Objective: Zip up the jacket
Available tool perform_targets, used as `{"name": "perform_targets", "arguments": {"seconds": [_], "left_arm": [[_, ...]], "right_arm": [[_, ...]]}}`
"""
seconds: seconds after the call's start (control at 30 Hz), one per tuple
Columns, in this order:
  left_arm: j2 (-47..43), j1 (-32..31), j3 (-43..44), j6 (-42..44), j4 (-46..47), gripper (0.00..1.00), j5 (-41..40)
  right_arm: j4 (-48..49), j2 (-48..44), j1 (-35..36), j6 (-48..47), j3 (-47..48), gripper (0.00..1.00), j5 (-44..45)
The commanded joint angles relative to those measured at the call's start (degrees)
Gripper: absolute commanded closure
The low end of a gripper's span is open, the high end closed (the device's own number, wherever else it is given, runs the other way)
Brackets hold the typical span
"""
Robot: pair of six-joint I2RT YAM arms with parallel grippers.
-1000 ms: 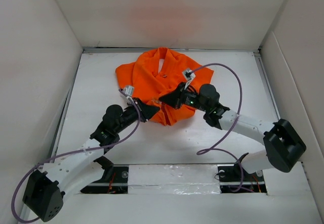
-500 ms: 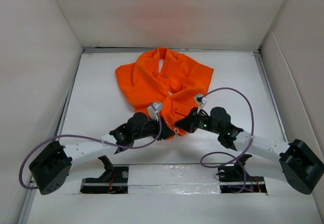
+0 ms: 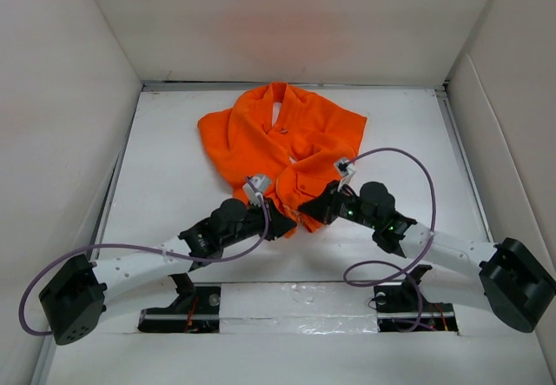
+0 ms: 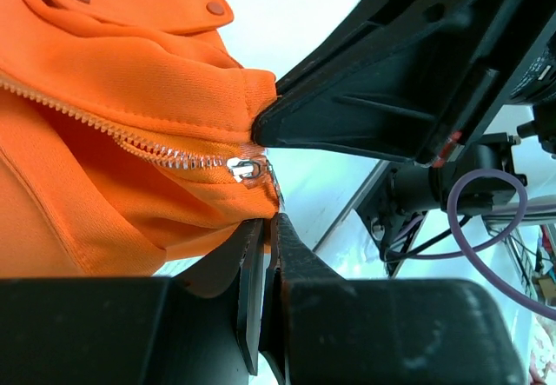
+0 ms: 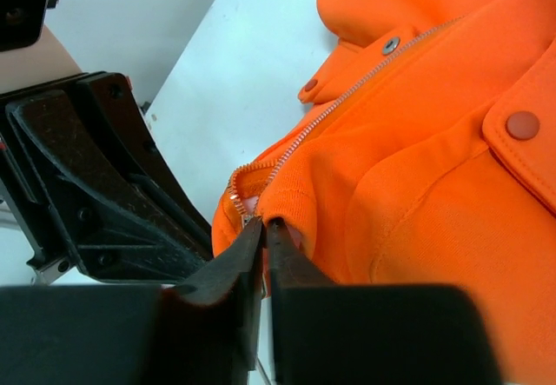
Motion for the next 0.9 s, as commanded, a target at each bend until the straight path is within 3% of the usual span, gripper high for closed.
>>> {"name": "perform_targets", "arguments": {"seconds": [0.0, 0.2, 0.27, 0.37, 0.4, 0.5, 0.53, 0.6, 0.63, 0.67, 0.7, 0.77, 0.83, 0.87], "left_arm": [[-1.21, -1.62, -1.09, -1.19, -3.31, 1.00, 5.45], [-2.62, -1.62, -1.44, -1.10, -6.21, 1.00, 5.54], [-2.62, -1.62, -1.44, -1.10, -6.48, 1.00, 5.54], [-2.27, -1.62, -1.09, -1.19, -6.13, 1.00, 5.63], [-1.92, -1.62, -1.00, -1.36, -6.04, 1.00, 5.89], [-1.66, -1.62, -1.08, -1.63, -5.07, 1.00, 6.25], [-1.74, -1.62, -1.08, -1.80, -4.72, 1.00, 6.33], [-1.83, -1.62, -1.17, -2.07, -4.28, 1.00, 6.51], [-1.92, -1.62, -1.17, -2.24, -4.10, 1.00, 6.51], [-2.09, -1.62, -1.26, -2.24, -4.02, 1.00, 6.51], [-2.27, -1.62, -1.26, -2.33, -4.01, 1.00, 6.42], [-2.45, -1.62, -1.35, -2.51, -4.01, 1.00, 6.51], [-2.88, -1.62, -1.26, -2.51, -3.93, 1.00, 6.51], [-2.97, -1.62, -1.26, -2.51, -4.01, 1.00, 6.51]], "right_arm": [[3.53, -1.07, -0.91, -1.73, 2.69, 0.84, 1.96], [-12.54, -13.17, -0.29, -4.80, -1.61, 0.31, -3.07], [-18.24, -16.79, -0.29, -5.07, -2.50, 0.25, -3.59], [-20.99, -21.90, 0.23, -4.28, -4.44, 0.26, -5.08], [-21.35, -22.78, 0.93, -3.93, -4.70, 0.39, -5.35], [-21.27, -23.75, 1.63, -3.58, -4.97, 0.56, -6.84], [-20.92, -23.58, 1.64, -3.49, -5.05, 0.72, -7.28], [-19.16, -22.35, 2.26, -3.22, -5.23, 0.79, -8.77], [-18.02, -21.82, 2.95, -3.05, -5.49, 0.89, -9.39], [-15.40, -20.95, 3.65, -2.79, -6.19, 0.90, -11.05], [-14.24, -20.50, 4.18, -1.91, -6.54, 0.89, -11.41], [-12.31, -19.71, 5.58, -1.38, -7.07, 0.68, -10.89], [-10.64, -18.22, 6.29, -0.85, -8.13, 0.38, -10.45], [-8.98, -17.61, 6.30, -0.76, -8.39, 0.36, -10.36]]}}
